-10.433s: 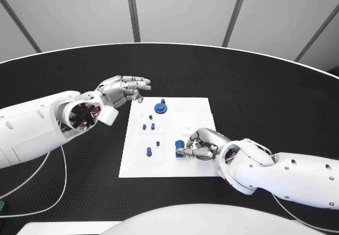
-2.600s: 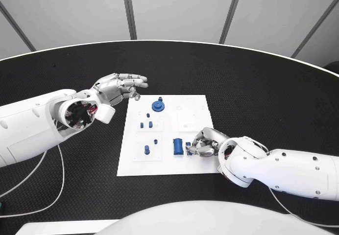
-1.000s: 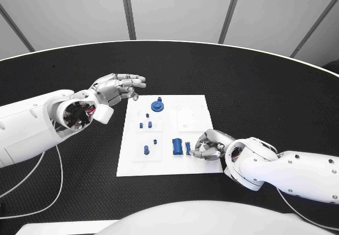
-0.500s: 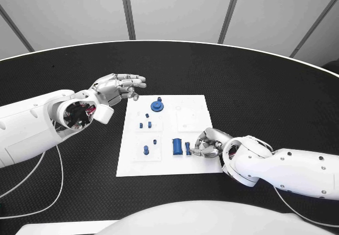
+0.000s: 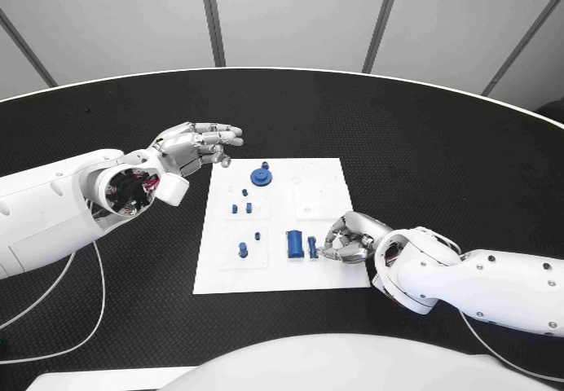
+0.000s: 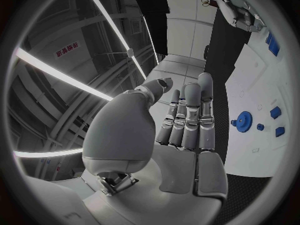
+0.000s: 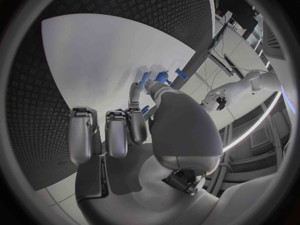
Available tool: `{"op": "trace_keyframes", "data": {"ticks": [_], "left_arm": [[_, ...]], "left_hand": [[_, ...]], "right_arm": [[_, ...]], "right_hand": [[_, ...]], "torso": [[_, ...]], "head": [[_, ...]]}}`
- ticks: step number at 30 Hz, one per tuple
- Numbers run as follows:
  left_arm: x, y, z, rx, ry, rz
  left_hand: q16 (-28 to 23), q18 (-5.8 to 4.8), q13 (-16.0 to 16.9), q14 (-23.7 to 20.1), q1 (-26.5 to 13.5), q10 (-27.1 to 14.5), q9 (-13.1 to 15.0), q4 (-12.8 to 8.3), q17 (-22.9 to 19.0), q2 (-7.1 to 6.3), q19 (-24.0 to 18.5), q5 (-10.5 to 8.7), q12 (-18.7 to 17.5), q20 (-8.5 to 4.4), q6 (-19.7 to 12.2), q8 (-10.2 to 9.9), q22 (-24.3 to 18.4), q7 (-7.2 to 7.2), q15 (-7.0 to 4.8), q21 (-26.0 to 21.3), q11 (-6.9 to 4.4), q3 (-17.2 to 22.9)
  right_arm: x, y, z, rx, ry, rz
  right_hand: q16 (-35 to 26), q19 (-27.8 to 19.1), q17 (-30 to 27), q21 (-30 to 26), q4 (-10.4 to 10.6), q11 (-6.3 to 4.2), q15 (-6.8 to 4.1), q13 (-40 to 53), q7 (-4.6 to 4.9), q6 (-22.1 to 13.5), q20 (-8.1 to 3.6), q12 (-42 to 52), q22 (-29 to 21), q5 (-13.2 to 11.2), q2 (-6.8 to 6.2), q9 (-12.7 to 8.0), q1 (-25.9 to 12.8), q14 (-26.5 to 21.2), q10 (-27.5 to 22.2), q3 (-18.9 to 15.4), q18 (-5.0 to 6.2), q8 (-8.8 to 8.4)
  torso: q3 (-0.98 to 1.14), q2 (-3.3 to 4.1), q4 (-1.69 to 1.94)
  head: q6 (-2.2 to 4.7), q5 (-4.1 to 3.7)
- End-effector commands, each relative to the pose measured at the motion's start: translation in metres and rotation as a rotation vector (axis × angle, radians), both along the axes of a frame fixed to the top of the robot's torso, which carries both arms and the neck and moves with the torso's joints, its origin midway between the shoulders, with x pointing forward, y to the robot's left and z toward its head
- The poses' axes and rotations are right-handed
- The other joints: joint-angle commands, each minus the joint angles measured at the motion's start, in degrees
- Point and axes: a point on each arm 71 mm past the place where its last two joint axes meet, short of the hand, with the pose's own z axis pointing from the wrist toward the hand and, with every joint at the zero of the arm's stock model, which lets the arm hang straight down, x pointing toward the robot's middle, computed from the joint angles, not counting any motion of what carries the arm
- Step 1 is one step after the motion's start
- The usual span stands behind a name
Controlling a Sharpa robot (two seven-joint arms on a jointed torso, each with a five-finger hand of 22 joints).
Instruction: Assemble the parts on the task board
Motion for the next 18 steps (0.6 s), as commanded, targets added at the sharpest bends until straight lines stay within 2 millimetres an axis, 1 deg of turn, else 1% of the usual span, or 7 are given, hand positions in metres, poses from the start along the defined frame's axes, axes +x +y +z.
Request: {"op": "trace_keyframes", "data": {"ticks": [1,6,8,10,12,13,18], "left_arm": [[0.001,0.0,0.0,0.0,-0.001,0.002],[0.004,0.001,-0.002,-0.01,0.0,0.011],[0.006,0.002,-0.004,-0.024,0.005,0.026],[0.008,0.004,-0.005,-0.033,0.005,0.041],[0.01,0.006,-0.007,-0.043,0.007,0.065],[0.012,0.007,-0.008,-0.049,0.009,0.078],[0.022,0.011,-0.014,-0.082,0.014,0.163]], "left_hand": [[0.27,0.88,0.06,-0.2,0.04,-0.49,0.06,0.4,-0.07,0.25,0.08,0.17,0.3,0.51,-0.4,-0.38,-0.06,0.04,0.02,-0.23,0.04,-0.09],[0.28,0.87,0.07,-0.23,-0.2,-0.55,0.09,0.58,-0.1,0.12,0.07,0.13,0.32,0.53,-0.44,-0.4,-0.09,0.05,0.06,-0.27,0.08,-0.25],[0.28,0.85,0.07,-0.28,-0.4,-0.63,0.1,0.75,-0.13,0.02,0.03,0.11,0.32,0.57,-0.51,-0.44,-0.12,0.03,0.09,-0.33,0.09,-0.38],[0.22,0.84,0.07,-0.47,-0.6,-0.67,0.13,0.97,-0.18,0.01,-0.12,0.1,0.36,0.62,-0.54,-0.45,-0.19,-0.08,0.11,-0.47,0.05,-0.48],[-0.6,0.85,0.06,-1.62,-0.75,-0.72,0.26,1.31,-0.58,0.01,-0.77,0.13,0.39,0.67,-0.45,-0.36,-0.43,-0.26,0.11,-1.01,-0.05,-0.53],[-3.63,0.8,-0.36,-5.02,-0.69,-1.22,0.43,1.64,-2.0,-0.24,-2.97,0.13,-0.08,0.83,-0.61,-0.33,-1.24,-0.31,0.33,-2.8,0.03,-0.35],[-18.06,0.59,-3.04,-11.41,-0.54,-1.21,1.22,3.12,-9.32,-0.62,-9.33,0.06,-2.51,2.71,-1.15,0.15,-5.9,-0.21,1.97,-11.39,0.88,0.24]], "right_arm": [[-0.003,-0.008,0.007,0.066,-0.037,0.002],[0.008,-0.02,0.02,0.236,-0.09,-0.009],[0.021,-0.028,0.025,0.345,-0.096,-0.037],[0.035,-0.035,0.029,0.421,-0.097,-0.066],[0.049,-0.043,0.033,0.489,-0.098,-0.103],[0.056,-0.047,0.035,0.518,-0.098,-0.122],[0.095,-0.07,0.046,0.667,-0.136,-0.239]], "right_hand": [[-0.01,4.65,12.51,-0.68,0.39,0.15,-0.11,9.77,0.26,-1.25,-0.43,-1.21,12.82,0.16,-0.72,-0.32,0.17,5.4,2.17,-0.01,-0.3,-0.43],[-3.21,2.15,7.72,-8.3,0.78,1.56,1.04,5.82,1.89,-4.27,0.49,-9.3,8.9,4.02,-1.52,-1.22,2.22,4.1,-1.66,-0.37,1.32,-2.33],[-9.13,-2.05,0.23,-20.45,0.67,2.65,1.93,-0.82,3.14,-6.33,1.29,-22.11,2.5,4.03,-1.5,-1.82,4.22,1.56,-7.86,-0.3,3.64,-3.73],[-20.15,-8.14,-11.13,-39.88,0.34,3.88,3.06,-11.71,4.5,-8.42,2.44,-40.58,-8.6,3.79,-1.35,-2.4,7.07,-3.02,-16.74,0.09,6.72,-5.16],[-26.02,-11.26,-16.4,-49.51,0.26,4.38,3.58,-16.22,5.01,-8.96,2.96,-47.15,-14.37,3.07,-1.3,-2.62,8.15,-5.76,-19.94,0.45,8.01,-5.57],[-34.7,-14.04,-24.03,-58.94,0.6,5.13,4.22,-19.52,5.64,-10.06,3.64,-50.16,-20.44,1.8,-1.48,-3.17,8.88,-9.69,-21.07,0.75,9.08,-6.45],[-52.34,-16.85,-34.29,-70.23,1.23,6.82,6.29,-34.88,6.92,-10.69,5.68,-62.44,-30.9,0.08,-1.77,-6.92,10.87,-17.28,-22.28,3.15,9.04,-9.58]], "torso": [[-0.08,-0.3,-0.17],[-0.2,-0.73,-0.57],[-0.28,-1.17,-0.88],[-0.48,-1.66,-1.12],[-0.62,-2.0,-1.33],[-0.71,-2.32,-1.48],[-1.22,-3.33,-1.84]], "head": [[0.02,-0.11],[1.13,-0.12],[1.64,0.01],[2.38,0.04],[2.76,0.15],[3.21,0.25],[4.73,0.53]]}}
